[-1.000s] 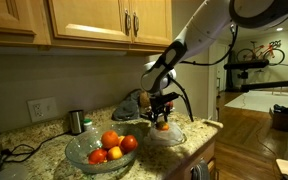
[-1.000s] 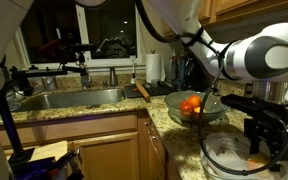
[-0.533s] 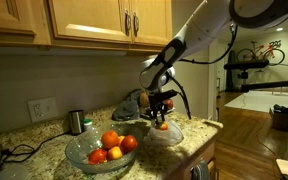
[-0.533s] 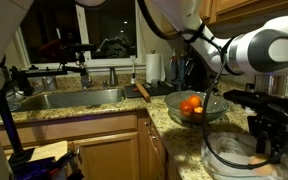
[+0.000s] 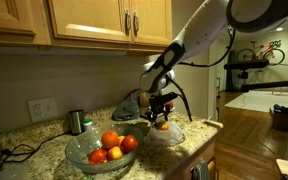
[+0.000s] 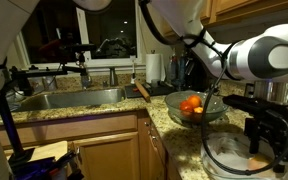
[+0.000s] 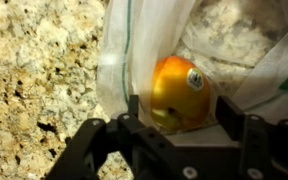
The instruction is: Take the apple and place it in the bowl
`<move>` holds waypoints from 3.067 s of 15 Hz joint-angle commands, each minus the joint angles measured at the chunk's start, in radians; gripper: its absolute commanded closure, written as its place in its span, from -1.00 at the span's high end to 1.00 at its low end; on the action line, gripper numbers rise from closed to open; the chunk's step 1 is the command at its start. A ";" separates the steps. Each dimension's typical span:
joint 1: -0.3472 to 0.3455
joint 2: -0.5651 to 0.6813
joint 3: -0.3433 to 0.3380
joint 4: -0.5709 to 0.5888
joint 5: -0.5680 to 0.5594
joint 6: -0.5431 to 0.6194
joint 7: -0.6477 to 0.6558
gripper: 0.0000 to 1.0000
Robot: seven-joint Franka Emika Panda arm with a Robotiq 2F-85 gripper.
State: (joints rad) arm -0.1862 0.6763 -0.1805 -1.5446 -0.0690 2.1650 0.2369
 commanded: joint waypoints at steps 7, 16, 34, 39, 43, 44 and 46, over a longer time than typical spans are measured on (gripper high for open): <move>0.025 -0.001 -0.023 0.034 -0.021 -0.045 0.004 1.00; 0.047 0.005 -0.011 0.054 -0.016 -0.063 -0.001 1.00; 0.012 0.036 0.000 0.046 0.031 -0.093 -0.016 1.00; 0.001 0.042 -0.005 0.038 0.032 -0.089 -0.014 1.00; -0.006 0.047 -0.007 0.038 0.030 -0.085 -0.015 1.00; -0.008 0.050 -0.008 0.039 0.029 -0.083 -0.016 1.00; -0.011 0.055 -0.007 0.041 0.029 -0.079 -0.019 1.00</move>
State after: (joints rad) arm -0.1891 0.7347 -0.1837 -1.4963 -0.0524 2.0949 0.2369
